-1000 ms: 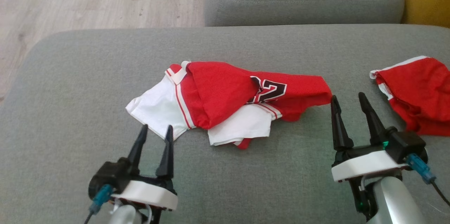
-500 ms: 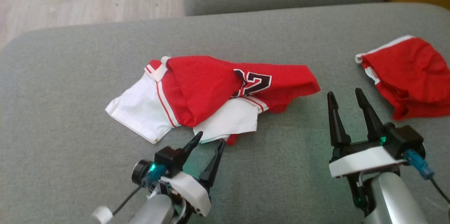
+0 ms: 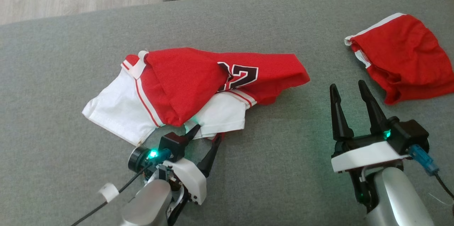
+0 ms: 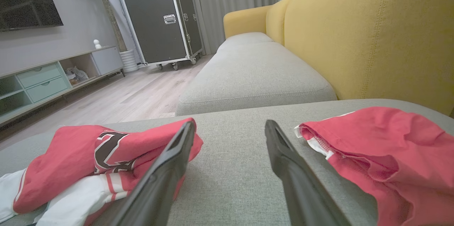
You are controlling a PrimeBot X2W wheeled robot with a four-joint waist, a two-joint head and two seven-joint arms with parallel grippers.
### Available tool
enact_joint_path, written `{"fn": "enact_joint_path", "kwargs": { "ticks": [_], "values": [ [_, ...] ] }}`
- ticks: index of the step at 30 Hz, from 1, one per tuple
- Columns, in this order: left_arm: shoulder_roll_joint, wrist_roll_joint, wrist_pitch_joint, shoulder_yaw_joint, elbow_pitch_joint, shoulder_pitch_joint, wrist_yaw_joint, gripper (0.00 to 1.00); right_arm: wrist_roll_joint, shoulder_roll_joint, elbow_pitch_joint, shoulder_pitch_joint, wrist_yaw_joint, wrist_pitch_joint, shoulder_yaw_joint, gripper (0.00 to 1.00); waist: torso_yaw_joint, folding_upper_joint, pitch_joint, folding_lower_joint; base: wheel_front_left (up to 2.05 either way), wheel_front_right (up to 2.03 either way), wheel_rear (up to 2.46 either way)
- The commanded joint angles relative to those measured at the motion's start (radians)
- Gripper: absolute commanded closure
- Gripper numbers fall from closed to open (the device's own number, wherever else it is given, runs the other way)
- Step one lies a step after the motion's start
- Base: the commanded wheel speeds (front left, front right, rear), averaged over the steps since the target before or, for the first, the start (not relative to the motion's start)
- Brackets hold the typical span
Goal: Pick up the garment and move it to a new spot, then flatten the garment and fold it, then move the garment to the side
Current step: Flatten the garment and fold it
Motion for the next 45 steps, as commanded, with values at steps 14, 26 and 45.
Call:
{"fn": "enact_joint_path", "kwargs": {
  "ticks": [14,26,45],
  "values": [
    [0.055,0.018,-0.091,0.027,0.059,-0.104,0.034,1.00,0.009,-0.002,-0.032,-0.040,-0.001,-0.009,0.017,0.00,0.035,0.0000,-0.027,-0.0001,0.00,0.00,0.00],
    [0.333,0.095,-0.110,0.089,-0.084,-0.130,0.139,1.00,0.028,-0.002,-0.014,-0.009,-0.001,-0.009,0.026,0.00,0.109,0.0000,-0.092,-0.0001,0.00,0.00,0.00],
    [0.411,0.038,0.053,0.089,-0.302,0.127,0.258,0.00,0.022,-0.002,0.016,0.008,-0.001,-0.009,0.045,0.00,0.189,0.0000,-0.130,-0.0001,0.00,0.00,0.00]
  ]
}}
